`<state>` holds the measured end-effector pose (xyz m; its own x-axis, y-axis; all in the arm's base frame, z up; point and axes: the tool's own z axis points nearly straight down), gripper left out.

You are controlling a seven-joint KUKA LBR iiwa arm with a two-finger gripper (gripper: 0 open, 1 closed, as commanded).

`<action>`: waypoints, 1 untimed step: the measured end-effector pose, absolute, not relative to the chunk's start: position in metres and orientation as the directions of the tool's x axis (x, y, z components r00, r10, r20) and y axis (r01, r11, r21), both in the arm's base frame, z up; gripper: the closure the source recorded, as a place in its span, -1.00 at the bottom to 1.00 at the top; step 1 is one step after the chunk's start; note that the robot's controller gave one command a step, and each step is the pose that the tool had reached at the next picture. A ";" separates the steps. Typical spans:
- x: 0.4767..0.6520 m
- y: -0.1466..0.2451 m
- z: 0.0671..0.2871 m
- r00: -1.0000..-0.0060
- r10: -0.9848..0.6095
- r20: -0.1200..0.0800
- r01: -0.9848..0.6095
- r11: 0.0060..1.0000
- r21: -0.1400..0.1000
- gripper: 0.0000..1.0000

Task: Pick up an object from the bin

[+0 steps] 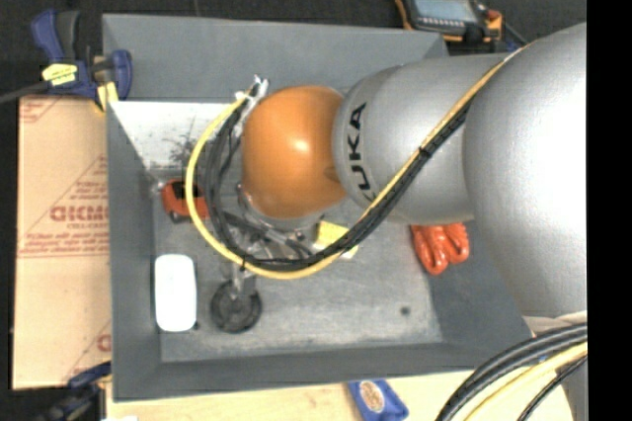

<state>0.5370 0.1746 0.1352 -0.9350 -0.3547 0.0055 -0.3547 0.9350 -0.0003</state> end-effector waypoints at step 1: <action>0.536 0.169 0.173 -0.941 -0.339 -0.007 -0.339 0.941 0.000 1.00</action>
Offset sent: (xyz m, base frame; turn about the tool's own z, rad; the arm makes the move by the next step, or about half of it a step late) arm -0.0383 -0.0149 0.0463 -0.0389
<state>0.5363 0.1691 0.1726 -0.9408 -0.3388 -0.0068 -0.3389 0.9408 0.0003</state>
